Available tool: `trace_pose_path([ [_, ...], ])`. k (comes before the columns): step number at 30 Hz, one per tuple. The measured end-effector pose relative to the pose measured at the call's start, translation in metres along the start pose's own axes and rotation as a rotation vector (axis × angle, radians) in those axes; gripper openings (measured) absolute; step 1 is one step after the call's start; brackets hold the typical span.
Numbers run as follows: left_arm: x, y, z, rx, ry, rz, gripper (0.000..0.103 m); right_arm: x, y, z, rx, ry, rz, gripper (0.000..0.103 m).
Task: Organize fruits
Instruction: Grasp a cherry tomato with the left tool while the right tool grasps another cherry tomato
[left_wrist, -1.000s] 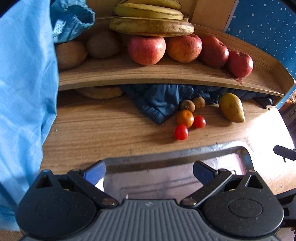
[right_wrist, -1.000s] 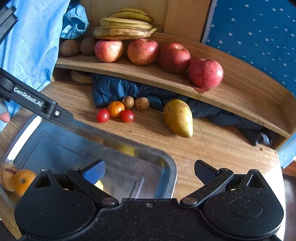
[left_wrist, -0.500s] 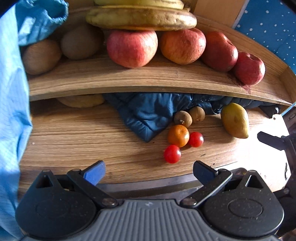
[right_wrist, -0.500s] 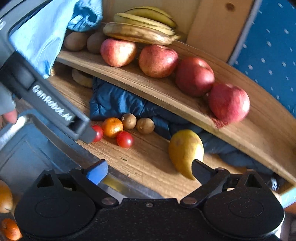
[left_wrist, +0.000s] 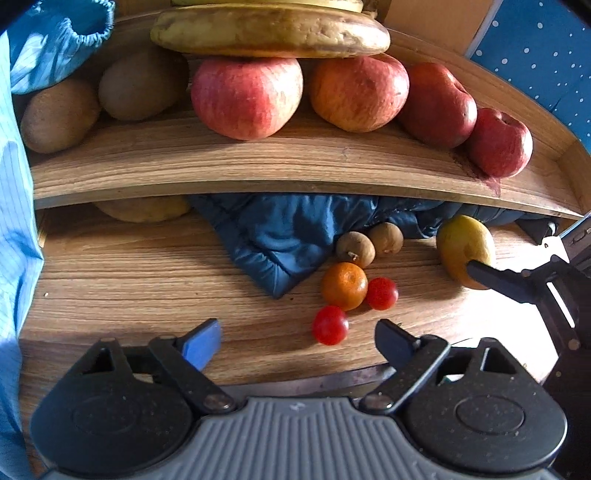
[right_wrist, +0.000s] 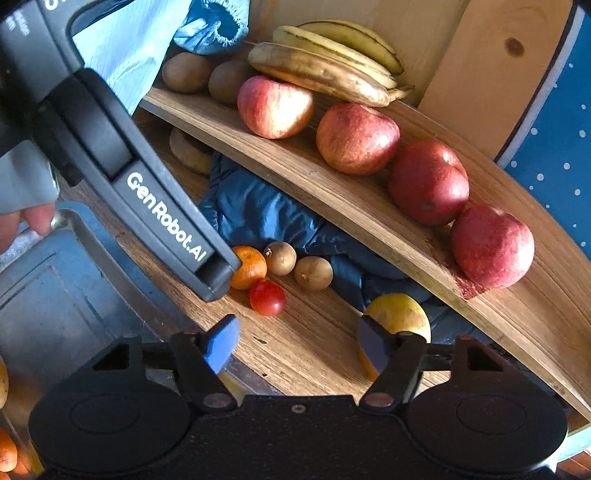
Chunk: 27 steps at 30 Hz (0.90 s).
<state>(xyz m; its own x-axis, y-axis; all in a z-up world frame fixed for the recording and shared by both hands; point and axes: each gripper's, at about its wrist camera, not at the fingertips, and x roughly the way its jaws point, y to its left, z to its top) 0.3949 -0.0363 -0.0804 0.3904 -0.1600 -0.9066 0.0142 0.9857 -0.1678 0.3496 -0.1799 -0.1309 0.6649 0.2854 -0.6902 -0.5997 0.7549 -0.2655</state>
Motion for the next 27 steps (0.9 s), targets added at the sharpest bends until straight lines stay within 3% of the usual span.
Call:
trace_pose_path([
  [5, 0.003, -0.004, -0.001, -0.010, -0.002, -0.034, 0.075, 0.004, 0.001, 0.002, -0.012, 0.003, 0.020, 0.057],
  [9, 0.007, -0.007, -0.003, -0.015, 0.011, -0.060, 0.055, 0.007, 0.001, 0.005, -0.021, 0.006, 0.035, 0.054],
  [16, 0.009, -0.008, -0.003, -0.029, 0.010, -0.082, 0.048, 0.012, 0.003, 0.007, -0.057, 0.010, 0.047, 0.050],
  [27, 0.013, -0.008, 0.002, -0.053, 0.003, -0.050, 0.038, 0.019, 0.006, 0.008, -0.071, 0.015, 0.063, 0.046],
])
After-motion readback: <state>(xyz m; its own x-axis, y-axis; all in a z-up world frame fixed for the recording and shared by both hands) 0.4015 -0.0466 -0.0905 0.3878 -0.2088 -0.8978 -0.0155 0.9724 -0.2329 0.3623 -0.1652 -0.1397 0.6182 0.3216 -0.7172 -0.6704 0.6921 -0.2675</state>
